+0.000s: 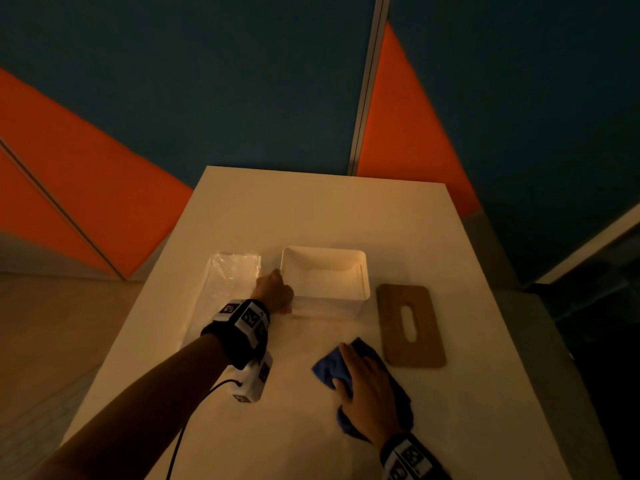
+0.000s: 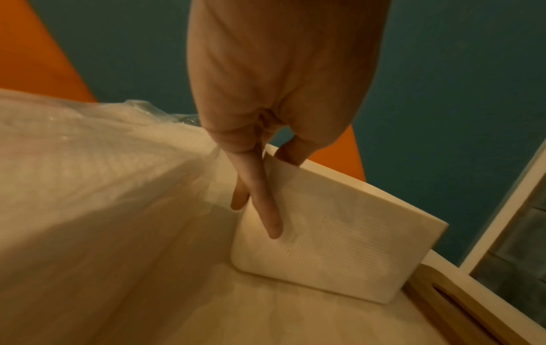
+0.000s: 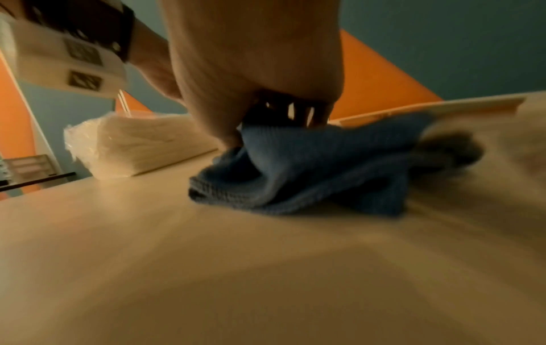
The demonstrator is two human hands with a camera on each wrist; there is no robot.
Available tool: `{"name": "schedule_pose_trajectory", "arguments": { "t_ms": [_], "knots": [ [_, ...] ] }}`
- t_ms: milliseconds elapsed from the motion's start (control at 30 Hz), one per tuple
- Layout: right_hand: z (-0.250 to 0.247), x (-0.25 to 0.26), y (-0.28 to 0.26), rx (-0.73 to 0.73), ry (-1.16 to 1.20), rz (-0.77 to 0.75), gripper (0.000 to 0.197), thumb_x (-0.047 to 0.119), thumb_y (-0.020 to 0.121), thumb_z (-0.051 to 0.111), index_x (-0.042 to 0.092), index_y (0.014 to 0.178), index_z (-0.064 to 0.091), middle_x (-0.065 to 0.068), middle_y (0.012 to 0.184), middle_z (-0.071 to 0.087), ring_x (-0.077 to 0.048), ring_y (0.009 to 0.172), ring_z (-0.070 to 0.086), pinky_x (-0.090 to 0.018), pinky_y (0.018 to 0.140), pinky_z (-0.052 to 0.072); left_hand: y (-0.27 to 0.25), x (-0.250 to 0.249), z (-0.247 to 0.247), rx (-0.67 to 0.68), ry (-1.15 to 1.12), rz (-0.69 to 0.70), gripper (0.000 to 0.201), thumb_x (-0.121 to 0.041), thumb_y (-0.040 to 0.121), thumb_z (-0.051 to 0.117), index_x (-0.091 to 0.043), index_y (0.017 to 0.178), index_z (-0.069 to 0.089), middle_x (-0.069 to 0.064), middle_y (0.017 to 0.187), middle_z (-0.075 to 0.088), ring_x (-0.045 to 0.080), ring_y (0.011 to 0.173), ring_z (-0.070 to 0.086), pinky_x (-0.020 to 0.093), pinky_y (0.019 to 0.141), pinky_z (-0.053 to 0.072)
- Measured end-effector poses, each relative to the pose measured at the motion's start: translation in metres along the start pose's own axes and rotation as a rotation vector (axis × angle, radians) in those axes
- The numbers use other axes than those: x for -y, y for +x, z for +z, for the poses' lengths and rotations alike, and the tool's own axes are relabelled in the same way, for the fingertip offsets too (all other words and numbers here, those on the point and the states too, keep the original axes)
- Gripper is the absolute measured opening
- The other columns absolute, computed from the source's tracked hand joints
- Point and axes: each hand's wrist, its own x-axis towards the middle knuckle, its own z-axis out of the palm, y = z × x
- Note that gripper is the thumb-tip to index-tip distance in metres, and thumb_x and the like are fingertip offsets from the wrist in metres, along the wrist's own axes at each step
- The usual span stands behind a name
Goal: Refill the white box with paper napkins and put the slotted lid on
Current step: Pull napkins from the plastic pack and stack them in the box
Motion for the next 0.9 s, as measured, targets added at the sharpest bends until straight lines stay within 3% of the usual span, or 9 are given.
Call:
{"name": "schedule_pose_trajectory", "arguments": {
  "t_ms": [67, 200, 267, 333, 433, 533, 700, 833, 900],
  "knots": [
    [0.004, 0.003, 0.005, 0.023, -0.047, 0.031, 0.08, 0.066, 0.079, 0.011, 0.029, 0.149, 0.02, 0.006, 0.156, 0.028, -0.021, 0.138, 0.033, -0.035, 0.112, 0.03, -0.002, 0.001, 0.0, 0.022, 0.055, -0.023, 0.041, -0.008, 0.088, 0.049, 0.005, 0.127, 0.044, 0.02, 0.118, 0.058, 0.035, 0.105, 0.057, 0.041, 0.091, 0.05],
    [-0.008, 0.018, 0.011, 0.042, -0.039, 0.092, 0.101, 0.084, 0.064, -0.002, 0.03, 0.137, 0.044, 0.008, 0.148, 0.042, -0.02, 0.13, 0.043, -0.035, 0.107, 0.036, -0.002, 0.004, 0.001, 0.022, -0.04, -0.071, 0.038, -0.013, 0.09, 0.052, 0.004, 0.123, 0.048, 0.023, 0.121, 0.057, 0.037, 0.107, 0.059, 0.039, 0.092, 0.052],
    [-0.026, 0.023, 0.018, -0.129, 0.142, 0.167, 0.08, 0.077, 0.075, 0.011, 0.027, 0.108, 0.063, 0.003, 0.116, 0.067, -0.019, 0.105, 0.061, -0.032, 0.09, 0.049, -0.002, 0.007, 0.001, 0.031, -0.062, -0.14, 0.041, -0.022, 0.09, 0.056, 0.001, 0.124, 0.052, 0.02, 0.133, 0.045, 0.037, 0.12, 0.047, 0.037, 0.103, 0.04],
    [-0.046, 0.024, 0.033, -0.351, 0.444, 0.332, 0.053, 0.06, 0.089, 0.03, 0.018, 0.091, 0.061, -0.008, 0.1, 0.069, -0.026, 0.095, 0.064, -0.034, 0.082, 0.05, -0.004, 0.004, 0.001, 0.043, -0.007, -0.115, 0.041, -0.026, 0.091, 0.055, -0.001, 0.124, 0.055, 0.019, 0.137, 0.04, 0.037, 0.125, 0.042, 0.037, 0.106, 0.033],
    [-0.067, 0.02, 0.062, -0.457, 0.737, 0.496, 0.055, 0.049, 0.097, 0.035, 0.003, 0.117, 0.055, -0.017, 0.123, 0.058, -0.031, 0.113, 0.054, -0.033, 0.094, 0.04, 0.003, 0.007, 0.003, 0.066, 0.052, -0.077, 0.043, -0.023, 0.089, 0.058, 0.003, 0.124, 0.053, 0.02, 0.135, 0.044, 0.038, 0.122, 0.046, 0.037, 0.104, 0.038],
    [-0.074, 0.021, 0.08, -0.301, 0.877, 0.491, 0.064, 0.058, 0.095, 0.029, 0.018, 0.144, 0.035, -0.01, 0.148, 0.04, -0.031, 0.132, 0.042, -0.046, 0.112, 0.032, 0.004, 0.006, 0.002, 0.059, 0.013, -0.013, 0.036, -0.006, 0.089, 0.05, 0.006, 0.122, 0.049, 0.027, 0.123, 0.056, 0.039, 0.107, 0.061, 0.042, 0.091, 0.053],
    [-0.077, 0.023, 0.082, -0.22, 0.917, 0.43, 0.05, 0.038, 0.1, 0.035, 0.012, 0.143, 0.037, -0.016, 0.143, 0.046, -0.033, 0.126, 0.047, -0.045, 0.107, 0.039, 0.0, 0.007, -0.002, 0.066, 0.236, -0.009, 0.05, -0.022, 0.088, 0.059, 0.001, 0.13, 0.045, 0.02, 0.139, 0.04, 0.036, 0.126, 0.042, 0.038, 0.106, 0.036],
    [-0.083, 0.025, 0.075, -0.206, 0.812, 0.453, 0.063, 0.047, 0.097, 0.037, 0.017, 0.15, 0.019, -0.011, 0.155, 0.027, -0.031, 0.139, 0.033, -0.047, 0.114, 0.031, -0.016, 0.003, -0.016, -0.003, 0.069, 0.015, 0.054, -0.038, 0.094, 0.044, -0.001, 0.133, 0.036, 0.021, 0.126, 0.054, 0.03, 0.092, 0.065, 0.038, 0.084, 0.055],
    [-0.093, 0.033, 0.068, -0.329, 0.643, 0.346, 0.064, 0.047, 0.095, 0.041, 0.019, 0.149, 0.022, -0.01, 0.156, 0.026, -0.03, 0.14, 0.031, -0.049, 0.114, 0.031, -0.028, 0.013, -0.032, -0.067, 0.154, 0.067, 0.056, -0.044, 0.093, 0.042, -0.006, 0.134, 0.038, 0.017, 0.119, 0.061, 0.029, 0.093, 0.066, 0.04, 0.088, 0.054]
  ]
}}
